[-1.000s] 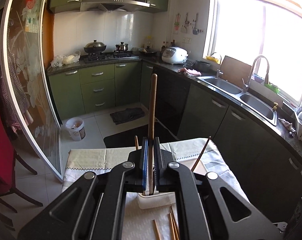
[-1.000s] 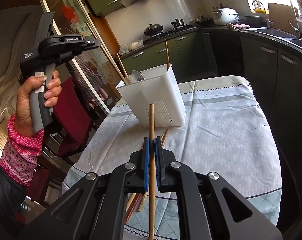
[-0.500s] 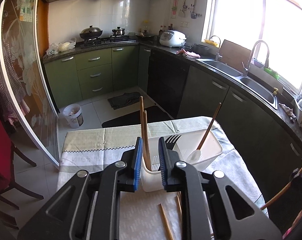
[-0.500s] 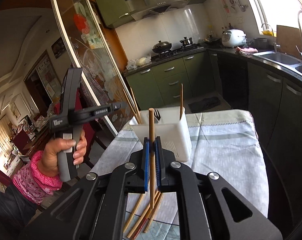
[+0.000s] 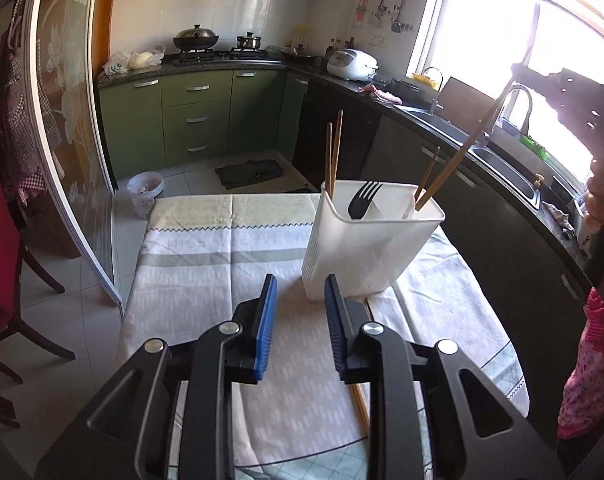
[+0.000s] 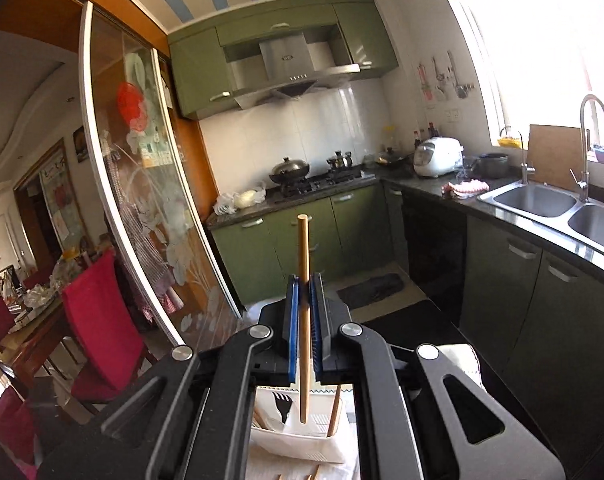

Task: Organize utensils
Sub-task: 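Lower the right chopstick into the holder and open the right gripper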

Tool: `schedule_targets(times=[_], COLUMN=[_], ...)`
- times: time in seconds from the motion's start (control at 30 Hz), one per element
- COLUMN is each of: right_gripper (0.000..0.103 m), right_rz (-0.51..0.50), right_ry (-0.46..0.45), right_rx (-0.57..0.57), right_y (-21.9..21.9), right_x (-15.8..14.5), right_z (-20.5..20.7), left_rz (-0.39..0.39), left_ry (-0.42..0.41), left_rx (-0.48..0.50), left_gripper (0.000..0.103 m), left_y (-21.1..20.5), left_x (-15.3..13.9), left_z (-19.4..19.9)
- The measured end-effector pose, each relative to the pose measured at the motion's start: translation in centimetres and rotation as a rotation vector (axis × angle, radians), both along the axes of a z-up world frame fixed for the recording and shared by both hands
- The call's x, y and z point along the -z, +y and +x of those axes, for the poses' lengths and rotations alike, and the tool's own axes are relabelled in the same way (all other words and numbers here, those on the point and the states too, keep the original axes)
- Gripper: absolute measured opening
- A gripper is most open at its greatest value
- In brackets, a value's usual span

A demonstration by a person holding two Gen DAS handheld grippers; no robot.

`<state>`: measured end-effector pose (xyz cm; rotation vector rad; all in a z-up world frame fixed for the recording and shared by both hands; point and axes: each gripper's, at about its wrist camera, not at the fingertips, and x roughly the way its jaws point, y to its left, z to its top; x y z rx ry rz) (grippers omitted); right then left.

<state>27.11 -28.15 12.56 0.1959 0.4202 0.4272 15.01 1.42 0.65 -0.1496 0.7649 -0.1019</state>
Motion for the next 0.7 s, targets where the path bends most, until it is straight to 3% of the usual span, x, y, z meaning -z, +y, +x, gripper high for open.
schedule_targets(times=[0.27,0.33,0.53,0.7], right_gripper=[0.008,0.030,0.033,0.035], right_rz=[-0.082,-0.084,-0.025,-0.016], right_ry=[0.161,0.158,0.062,0.053], right_rx=[-0.056,-0.053,-0.059,-0.092], right_y=[2.1,2.1,-0.6,-2.9], right_x=[7.0,7.4,6.5,8.7], right_z=[2.7,2.4,-3.2,-9.2], left_rz=[-0.012,-0.017,-0.077,-0.065], left_ry=[0.112,0.135,0.239,0.353], left_rx=[0.022,0.037,0.079,0.054], left_gripper=[0.024,0.024,0.027,0.027], left_y=[-0.1,-0.9,-3.5,-5.5], left_x=[3.1,3.8,6.9,10.9], left_z=[-0.5,-0.4,1.5,4.3])
